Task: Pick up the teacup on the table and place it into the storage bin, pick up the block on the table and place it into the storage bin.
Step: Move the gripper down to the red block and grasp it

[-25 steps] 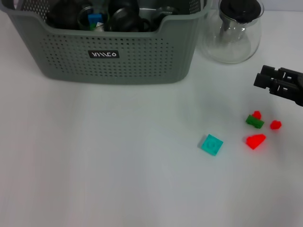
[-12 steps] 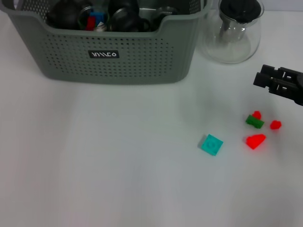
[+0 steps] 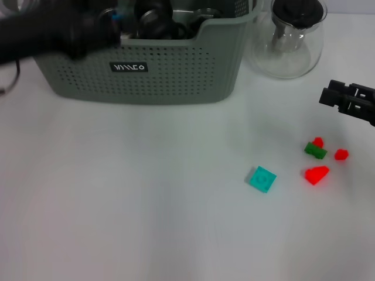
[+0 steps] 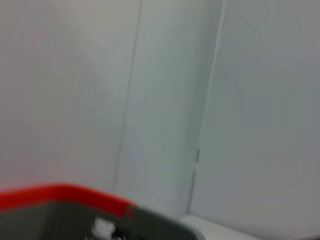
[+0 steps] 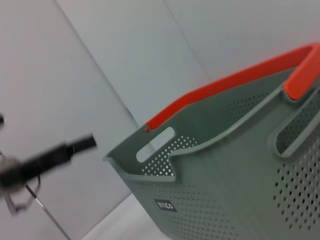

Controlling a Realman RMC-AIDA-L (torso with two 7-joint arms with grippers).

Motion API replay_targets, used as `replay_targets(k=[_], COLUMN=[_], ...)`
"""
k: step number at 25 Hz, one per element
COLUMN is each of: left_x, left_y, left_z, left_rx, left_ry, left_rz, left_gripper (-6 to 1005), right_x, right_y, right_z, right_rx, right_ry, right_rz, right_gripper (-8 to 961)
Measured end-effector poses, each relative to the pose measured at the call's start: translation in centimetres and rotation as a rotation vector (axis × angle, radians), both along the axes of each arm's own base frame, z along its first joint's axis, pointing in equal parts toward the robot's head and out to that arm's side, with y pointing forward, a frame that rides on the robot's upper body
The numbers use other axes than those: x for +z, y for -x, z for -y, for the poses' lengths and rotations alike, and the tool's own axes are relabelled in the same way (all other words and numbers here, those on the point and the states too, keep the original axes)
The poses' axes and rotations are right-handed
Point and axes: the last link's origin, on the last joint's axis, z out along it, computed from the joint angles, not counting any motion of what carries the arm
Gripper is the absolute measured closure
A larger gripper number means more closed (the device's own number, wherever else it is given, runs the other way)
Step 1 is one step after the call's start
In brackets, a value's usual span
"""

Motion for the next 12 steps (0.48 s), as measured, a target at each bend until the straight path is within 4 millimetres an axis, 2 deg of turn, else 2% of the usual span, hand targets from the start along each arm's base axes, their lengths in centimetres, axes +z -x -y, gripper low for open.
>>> replay_targets(k=[3, 5, 6, 7, 9, 10, 11, 12], left_x=[-3.1, -5.4, -7.5, -7.5, -9.4, -9.4, -11.9, -12.1], left_y=[3.3, 4.4, 5.0, 5.0, 5.4, 5.4, 5.7, 5.8], left_z=[1.8, 2.9, 3.7, 3.7, 4.4, 4.4, 4.9, 4.9], left_rx=[-0.033, -0.071, -0.097, -0.097, -0.116, -0.116, -0.130, -0.128], left_ry=[0.028, 0.056, 0.094, 0.094, 0.130, 0.130, 0.154, 0.153], left_rz=[-0.007, -0.040, -0.056, -0.056, -0.069, -0.069, -0.092, -0.096], left_gripper=[337, 337, 337, 337, 337, 337, 337, 337], right_x=[0.3, 0.7, 0.9, 1.1, 1.6, 1.7, 1.9, 2.0], right_y=[-0.1, -0.1, -0.1, -0.1, -0.1, 0.0, 0.0, 0.0], right_z=[-0.1, -0.3, -0.4, -0.5, -0.8, -0.9, -1.0, -1.2], right_rx=[-0.030, -0.052, -0.062, -0.072, -0.089, -0.094, -0.098, -0.102], right_ry=[0.018, 0.029, 0.036, 0.044, 0.055, 0.060, 0.065, 0.068], right_rz=[-0.012, -0.022, -0.027, -0.033, -0.039, -0.039, -0.038, -0.034], right_gripper=[338, 337, 337, 337, 337, 337, 337, 338])
